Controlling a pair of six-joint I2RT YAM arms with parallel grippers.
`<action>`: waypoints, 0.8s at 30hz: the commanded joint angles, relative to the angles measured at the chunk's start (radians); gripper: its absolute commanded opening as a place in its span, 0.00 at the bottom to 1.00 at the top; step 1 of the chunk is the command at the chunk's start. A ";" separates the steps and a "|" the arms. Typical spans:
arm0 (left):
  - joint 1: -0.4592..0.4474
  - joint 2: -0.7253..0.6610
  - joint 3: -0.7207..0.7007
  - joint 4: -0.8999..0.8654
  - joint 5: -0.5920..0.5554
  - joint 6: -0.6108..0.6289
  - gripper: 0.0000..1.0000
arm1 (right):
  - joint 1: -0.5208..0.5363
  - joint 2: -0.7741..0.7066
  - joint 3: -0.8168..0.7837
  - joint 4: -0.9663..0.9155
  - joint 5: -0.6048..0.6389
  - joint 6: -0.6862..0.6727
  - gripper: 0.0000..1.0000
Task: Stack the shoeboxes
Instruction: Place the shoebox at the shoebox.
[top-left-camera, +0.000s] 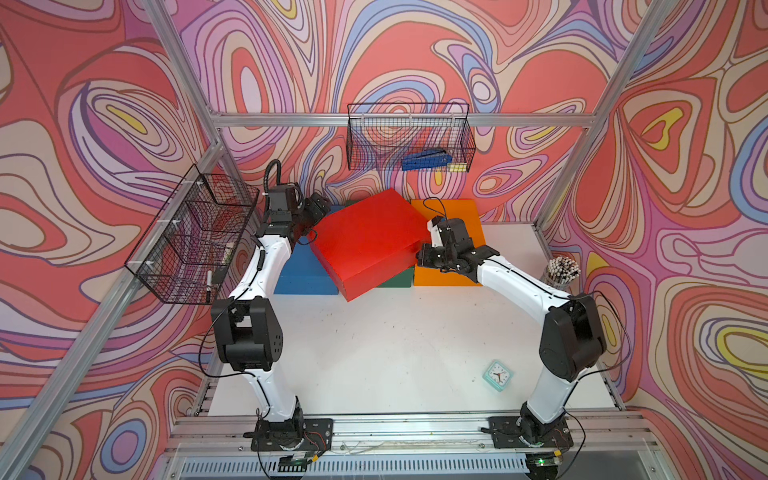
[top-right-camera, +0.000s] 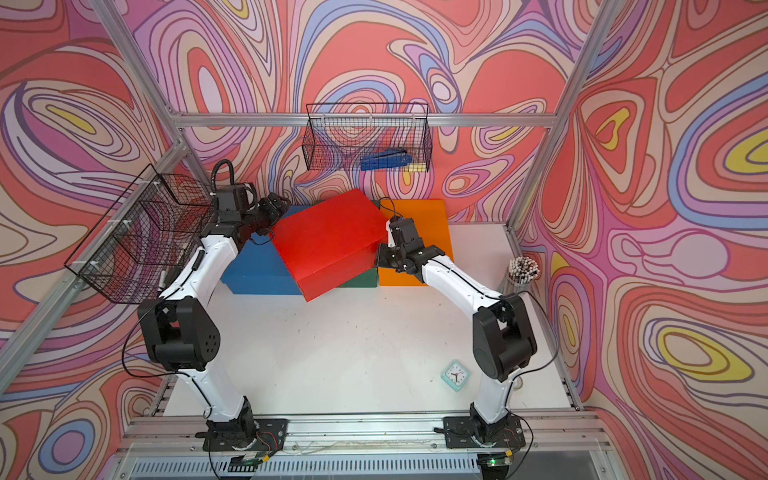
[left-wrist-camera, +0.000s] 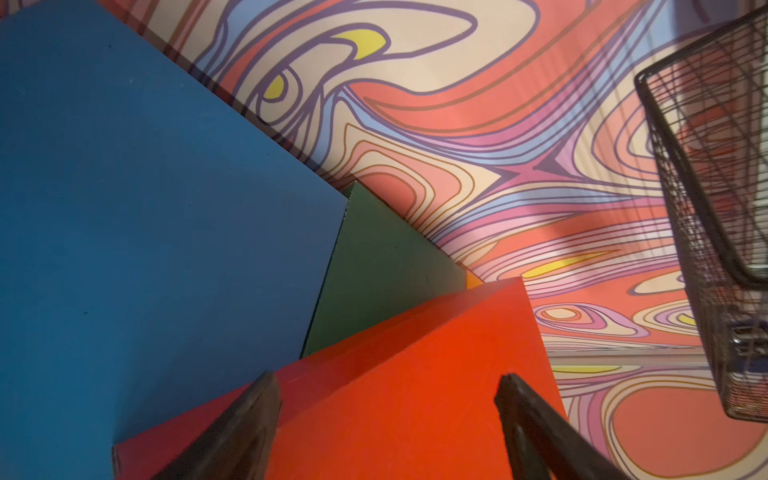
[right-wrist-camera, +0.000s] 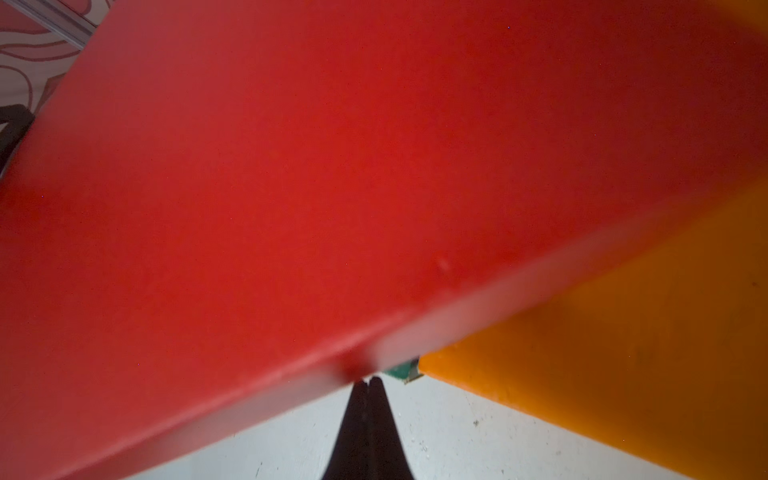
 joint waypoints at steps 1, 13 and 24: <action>-0.008 -0.039 -0.086 -0.059 0.069 -0.057 0.84 | -0.002 0.043 0.070 -0.042 0.057 -0.006 0.00; -0.032 -0.141 -0.232 -0.017 0.072 -0.104 0.84 | -0.003 0.156 0.194 -0.047 0.061 -0.007 0.00; -0.074 -0.172 -0.242 -0.042 0.066 -0.121 0.83 | -0.005 0.230 0.242 -0.027 0.057 -0.021 0.00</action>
